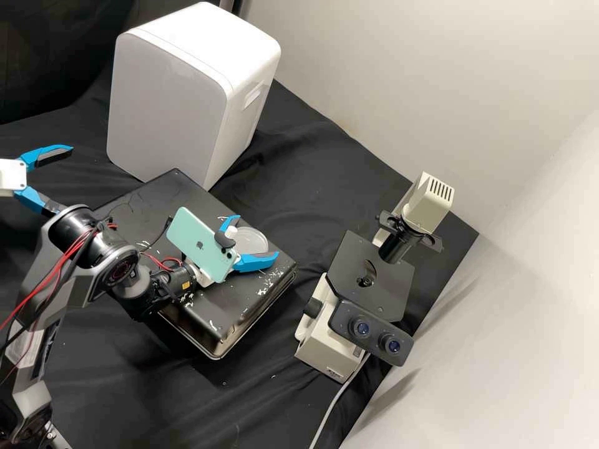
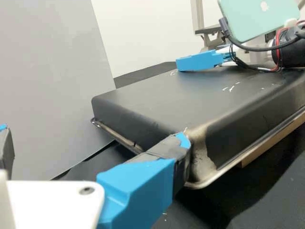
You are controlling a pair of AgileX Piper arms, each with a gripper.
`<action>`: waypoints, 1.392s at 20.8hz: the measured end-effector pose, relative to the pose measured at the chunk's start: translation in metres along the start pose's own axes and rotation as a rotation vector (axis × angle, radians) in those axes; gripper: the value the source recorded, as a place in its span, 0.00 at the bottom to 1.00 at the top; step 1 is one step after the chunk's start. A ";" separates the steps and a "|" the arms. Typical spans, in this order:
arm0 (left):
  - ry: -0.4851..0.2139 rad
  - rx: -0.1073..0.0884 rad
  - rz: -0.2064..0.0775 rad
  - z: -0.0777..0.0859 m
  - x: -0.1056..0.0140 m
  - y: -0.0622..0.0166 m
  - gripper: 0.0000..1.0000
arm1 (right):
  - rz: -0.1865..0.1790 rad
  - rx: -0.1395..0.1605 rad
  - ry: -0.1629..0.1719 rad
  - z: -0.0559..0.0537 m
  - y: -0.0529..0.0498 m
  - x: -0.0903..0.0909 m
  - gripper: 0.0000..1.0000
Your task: Place the petri dish on the microscope
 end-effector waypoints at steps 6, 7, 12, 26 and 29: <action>0.000 0.000 -0.001 0.000 0.000 -0.0002 1.00 | -0.011 0.025 0.003 -0.002 0.005 -0.005 0.00; 0.000 0.000 -0.001 0.000 0.000 -0.0002 1.00 | -0.014 0.029 0.004 -0.003 0.007 -0.008 0.00; 0.000 0.000 -0.001 0.000 0.000 -0.0002 1.00 | 0.020 0.047 0.022 -0.008 0.024 -0.028 0.00; 0.001 0.025 -0.010 0.000 0.001 -0.0018 1.00 | 0.287 0.119 0.100 -0.010 0.090 -0.076 0.00; 0.002 0.025 -0.010 0.000 0.001 -0.0018 1.00 | 0.289 0.116 0.107 -0.009 0.091 -0.076 0.00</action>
